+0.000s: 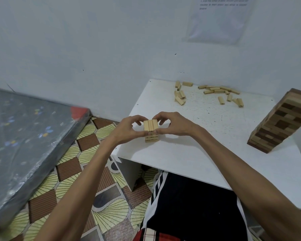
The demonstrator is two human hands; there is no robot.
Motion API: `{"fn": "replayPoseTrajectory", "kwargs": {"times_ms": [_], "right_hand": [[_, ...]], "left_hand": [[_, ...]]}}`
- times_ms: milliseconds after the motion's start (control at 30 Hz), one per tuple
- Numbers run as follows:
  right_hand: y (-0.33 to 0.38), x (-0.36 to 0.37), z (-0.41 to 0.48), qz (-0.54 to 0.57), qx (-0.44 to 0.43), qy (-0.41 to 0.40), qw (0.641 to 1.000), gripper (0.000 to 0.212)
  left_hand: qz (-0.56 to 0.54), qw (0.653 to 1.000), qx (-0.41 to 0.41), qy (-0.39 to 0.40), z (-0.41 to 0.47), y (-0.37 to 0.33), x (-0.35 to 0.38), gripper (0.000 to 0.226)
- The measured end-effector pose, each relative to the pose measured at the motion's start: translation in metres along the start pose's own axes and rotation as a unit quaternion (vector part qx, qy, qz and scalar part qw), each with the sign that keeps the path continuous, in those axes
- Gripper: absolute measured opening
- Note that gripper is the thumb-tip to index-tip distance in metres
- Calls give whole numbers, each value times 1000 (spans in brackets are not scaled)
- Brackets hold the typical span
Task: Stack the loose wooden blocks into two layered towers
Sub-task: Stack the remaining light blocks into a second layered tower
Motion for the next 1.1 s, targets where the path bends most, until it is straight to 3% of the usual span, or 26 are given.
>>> {"fn": "replayPoseTrajectory", "kwargs": {"times_ms": [200, 433, 733, 1100], "right_hand": [[0, 2, 0, -5, 0, 3, 1000, 48], [-5, 5, -4, -23, 2, 19, 1000, 76], [-6, 8, -2, -27, -4, 11, 1000, 58], [-8, 8, -4, -11, 5, 1, 1000, 56]], "left_hand": [[-13, 1000, 0, 3, -1, 0, 2, 48], [-7, 1000, -6, 8, -3, 9, 2, 77], [-6, 1000, -7, 12, -1, 13, 6, 61], [-30, 1000, -5, -2, -1, 14, 6, 48]]}}
Point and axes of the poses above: each hand's wrist, its own z-axis towards the middle knuckle, its own x-axis out of the palm, y = z × x, the point moved 7 cm from there along z, towards the middle knuckle, and after that the axes turned 6 degrees about -z, right-handed, at the moved point
